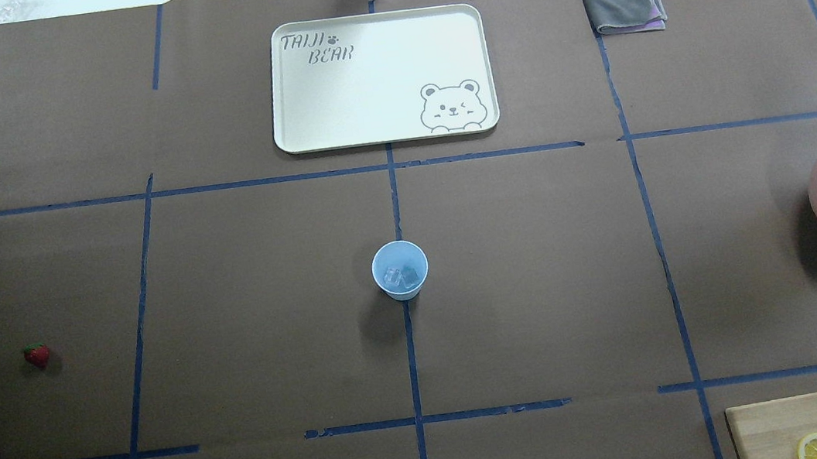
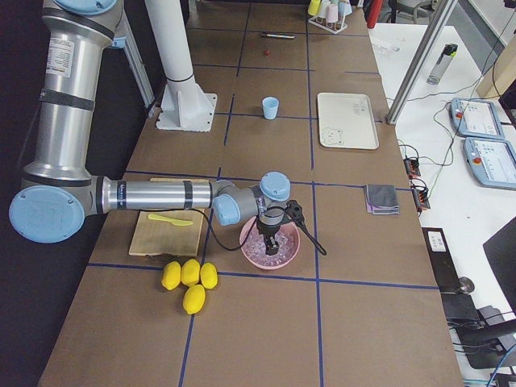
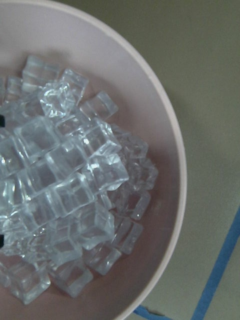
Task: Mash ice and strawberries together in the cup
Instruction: 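Grasp a third ice cube from the pink bowl with the right gripper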
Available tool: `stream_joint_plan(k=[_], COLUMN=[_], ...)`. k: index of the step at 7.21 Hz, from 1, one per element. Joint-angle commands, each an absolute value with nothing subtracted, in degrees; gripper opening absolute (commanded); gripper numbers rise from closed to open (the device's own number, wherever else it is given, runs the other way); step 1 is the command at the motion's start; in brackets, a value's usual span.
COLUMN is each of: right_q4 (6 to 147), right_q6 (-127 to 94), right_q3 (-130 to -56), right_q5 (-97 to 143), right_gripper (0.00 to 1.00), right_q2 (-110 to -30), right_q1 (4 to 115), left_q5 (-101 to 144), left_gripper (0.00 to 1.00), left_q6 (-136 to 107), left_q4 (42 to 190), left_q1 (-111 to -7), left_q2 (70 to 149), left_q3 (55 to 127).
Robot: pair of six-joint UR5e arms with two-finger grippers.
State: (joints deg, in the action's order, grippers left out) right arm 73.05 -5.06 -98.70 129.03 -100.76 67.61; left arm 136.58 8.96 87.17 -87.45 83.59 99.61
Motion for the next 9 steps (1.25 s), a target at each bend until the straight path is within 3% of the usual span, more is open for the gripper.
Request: stream_joint_plan(k=[1, 5, 7, 9], right_q4=[73.1, 75.8, 87.5, 87.9], right_q6=[-4.6, -5.4, -11.6, -27.3], right_q3=[-99.2, -104.1, -111.8, -114.0], right_q5=[128.8, 129.5, 129.0, 128.9], right_gripper=[0.11, 0.03, 0.03, 0.0], right_q2=[-101.0, -100.1, -93.6, -87.4], right_q1=[67.6, 70.9, 71.5, 67.4], left_q5=[136.6, 137.8, 138.7, 138.7], left_gripper=[1.0, 1.0, 1.0, 1.0], left_q6=[9.0, 9.0, 8.9, 8.9], left_q4=[87.2, 87.1, 87.1, 87.3], left_q1=[-87.5, -87.5, -87.5, -87.5], left_q2=[83.6, 83.4, 83.2, 83.2], left_q3=[99.8, 100.1, 100.2, 100.0])
